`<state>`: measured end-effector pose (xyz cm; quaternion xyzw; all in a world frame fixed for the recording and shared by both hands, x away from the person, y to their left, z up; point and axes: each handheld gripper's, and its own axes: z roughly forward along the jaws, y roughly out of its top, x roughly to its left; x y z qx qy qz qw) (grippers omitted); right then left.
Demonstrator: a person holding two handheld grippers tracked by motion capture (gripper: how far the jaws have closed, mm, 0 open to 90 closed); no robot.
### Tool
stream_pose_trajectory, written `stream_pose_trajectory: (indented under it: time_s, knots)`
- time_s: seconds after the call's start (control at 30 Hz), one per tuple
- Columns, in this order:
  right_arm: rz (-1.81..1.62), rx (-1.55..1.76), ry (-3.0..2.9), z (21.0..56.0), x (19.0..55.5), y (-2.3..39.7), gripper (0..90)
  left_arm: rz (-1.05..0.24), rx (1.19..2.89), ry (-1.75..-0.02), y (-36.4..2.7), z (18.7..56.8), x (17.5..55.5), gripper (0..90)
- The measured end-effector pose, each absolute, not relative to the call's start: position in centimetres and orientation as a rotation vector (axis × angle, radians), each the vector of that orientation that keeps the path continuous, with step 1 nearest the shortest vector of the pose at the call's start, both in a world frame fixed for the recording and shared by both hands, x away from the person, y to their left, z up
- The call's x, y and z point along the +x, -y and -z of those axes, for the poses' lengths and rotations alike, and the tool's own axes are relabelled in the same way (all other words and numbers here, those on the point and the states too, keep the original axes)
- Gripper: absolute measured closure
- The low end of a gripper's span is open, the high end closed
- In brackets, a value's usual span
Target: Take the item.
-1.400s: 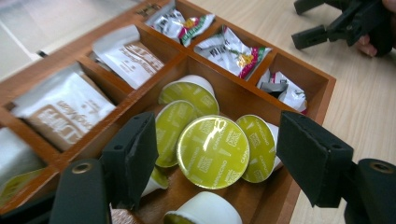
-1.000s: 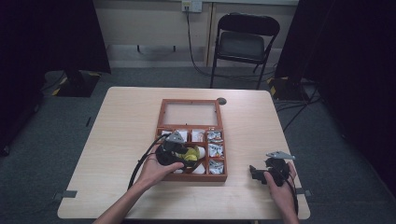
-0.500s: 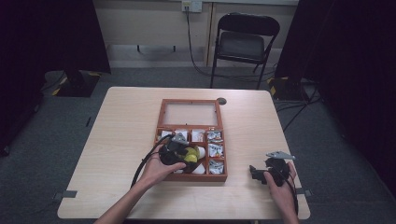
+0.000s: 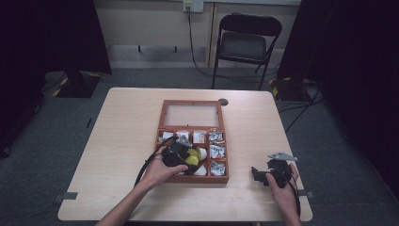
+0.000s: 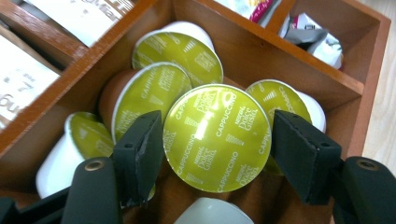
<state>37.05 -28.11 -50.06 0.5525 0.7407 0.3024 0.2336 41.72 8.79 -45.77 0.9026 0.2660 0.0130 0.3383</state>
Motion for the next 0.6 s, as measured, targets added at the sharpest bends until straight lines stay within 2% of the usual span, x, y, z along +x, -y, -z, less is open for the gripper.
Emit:
stream_pose_trajectory:
  time_s: [0.13, 0.6]
  knots:
    - [-0.831, 1.518, -2.034, 50.06, 37.05, 28.11, 0.0, -0.037, 2.402, -0.669, -8.42, 45.86, 41.72, 35.7]
    - [-0.831, 1.517, -2.034, 50.06, 37.05, 28.11, 0.0, -0.053, 2.405, -0.661, -8.03, 45.86, 41.68, 36.9]
